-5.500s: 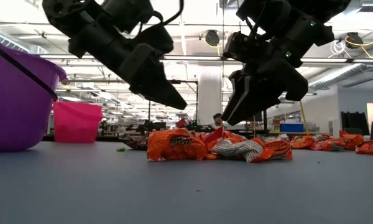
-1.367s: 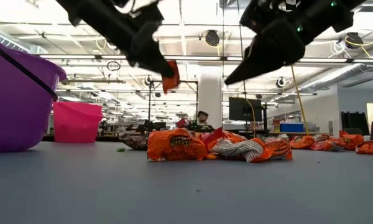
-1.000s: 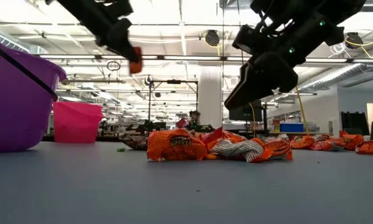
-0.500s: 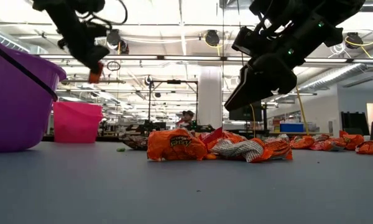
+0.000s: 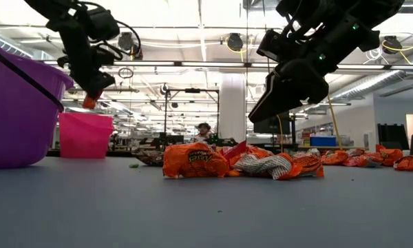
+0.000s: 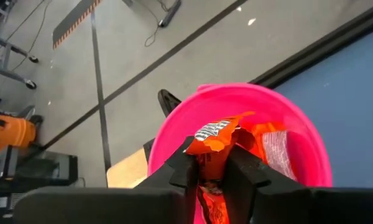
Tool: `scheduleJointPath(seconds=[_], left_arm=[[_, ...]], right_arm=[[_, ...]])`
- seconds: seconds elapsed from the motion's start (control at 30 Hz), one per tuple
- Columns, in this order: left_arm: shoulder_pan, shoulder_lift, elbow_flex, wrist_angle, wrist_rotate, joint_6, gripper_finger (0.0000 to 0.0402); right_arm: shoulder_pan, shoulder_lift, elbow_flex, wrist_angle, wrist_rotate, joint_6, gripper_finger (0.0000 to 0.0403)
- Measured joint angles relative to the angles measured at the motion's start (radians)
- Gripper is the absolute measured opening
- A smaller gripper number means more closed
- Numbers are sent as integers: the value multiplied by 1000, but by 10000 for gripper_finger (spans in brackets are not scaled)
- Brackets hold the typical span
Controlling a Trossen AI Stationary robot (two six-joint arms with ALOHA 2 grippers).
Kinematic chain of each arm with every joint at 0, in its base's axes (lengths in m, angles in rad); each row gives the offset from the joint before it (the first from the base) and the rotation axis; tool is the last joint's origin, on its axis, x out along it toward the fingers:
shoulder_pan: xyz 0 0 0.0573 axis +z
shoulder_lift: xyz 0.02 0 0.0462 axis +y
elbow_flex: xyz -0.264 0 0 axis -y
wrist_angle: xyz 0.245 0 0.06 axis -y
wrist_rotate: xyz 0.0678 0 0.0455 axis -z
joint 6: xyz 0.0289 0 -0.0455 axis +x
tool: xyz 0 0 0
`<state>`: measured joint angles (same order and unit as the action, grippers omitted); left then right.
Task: Organize candy in baskets
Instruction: Put the orange chocolate into the pink bucket
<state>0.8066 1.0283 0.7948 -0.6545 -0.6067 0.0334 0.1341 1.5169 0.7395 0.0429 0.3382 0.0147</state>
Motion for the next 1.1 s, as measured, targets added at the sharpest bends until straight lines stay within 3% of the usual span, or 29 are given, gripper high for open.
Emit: scheduleJointPath(seconds=[0.23, 0.37, 0.63, 0.83, 1.1], left_arm=[[4, 10, 0, -5, 12, 17, 161], [-1, -2, 6, -16, 32, 10, 193], [-64, -83, 7, -9, 84, 25, 199], [-155, -162, 8, -45, 231, -37, 199], [-383, -244, 8, 2, 433, -53, 199]], right_arm=[[0, 0, 0, 6, 0, -5, 167], [-2, 0, 0, 6, 0, -6, 167], [-2, 0, 0, 7, 0, -7, 167], [-2, 0, 0, 8, 0, 19, 167], [-2, 0, -1, 8, 0, 27, 167]])
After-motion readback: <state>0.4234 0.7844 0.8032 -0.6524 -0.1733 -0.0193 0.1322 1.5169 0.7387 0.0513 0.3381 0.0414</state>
